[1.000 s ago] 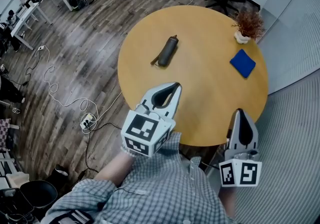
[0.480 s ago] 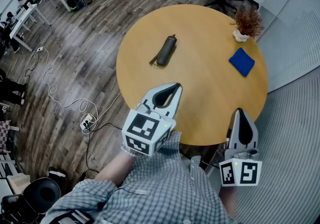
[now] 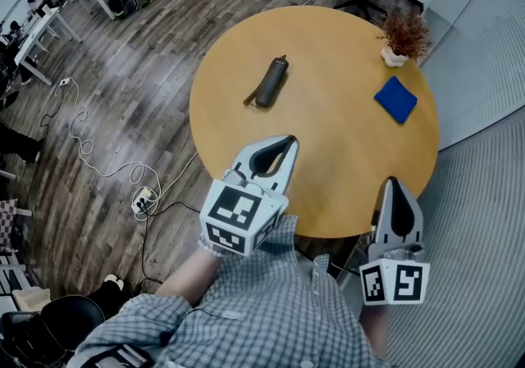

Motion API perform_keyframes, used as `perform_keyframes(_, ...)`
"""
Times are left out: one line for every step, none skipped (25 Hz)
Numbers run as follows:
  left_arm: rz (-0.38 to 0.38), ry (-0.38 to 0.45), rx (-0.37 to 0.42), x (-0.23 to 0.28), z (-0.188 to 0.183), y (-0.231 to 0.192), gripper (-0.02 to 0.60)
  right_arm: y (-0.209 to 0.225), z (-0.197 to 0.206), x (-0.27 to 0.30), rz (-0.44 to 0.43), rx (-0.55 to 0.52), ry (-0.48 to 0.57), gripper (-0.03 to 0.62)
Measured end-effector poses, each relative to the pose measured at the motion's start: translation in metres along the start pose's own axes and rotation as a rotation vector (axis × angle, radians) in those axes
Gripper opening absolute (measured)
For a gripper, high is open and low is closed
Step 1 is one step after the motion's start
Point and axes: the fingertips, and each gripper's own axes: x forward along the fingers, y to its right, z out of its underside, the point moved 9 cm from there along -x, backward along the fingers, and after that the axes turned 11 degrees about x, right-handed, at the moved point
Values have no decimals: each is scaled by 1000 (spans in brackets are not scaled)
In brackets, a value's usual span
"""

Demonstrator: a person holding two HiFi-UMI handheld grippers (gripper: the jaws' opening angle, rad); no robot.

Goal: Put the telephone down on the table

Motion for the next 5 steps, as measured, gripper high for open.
perform_keyframes(1,-1,1,0,0,0,9,0,0,0,1,-1,-1,6)
perform_keyframes(2,-2,3,0,0,1,9,0,0,-1,2,-1,-2,6)
perform_keyframes(4,-3,4,0,0,1,8,0,0,-1,3,-1,-3,6)
perform_keyframes(5,-4,5,0,1,2,8,0,1,-2,3,0,-3,6)
perform_keyframes(6,-6,6,0,1,3,9,0,1,-2,3,0,-4,6)
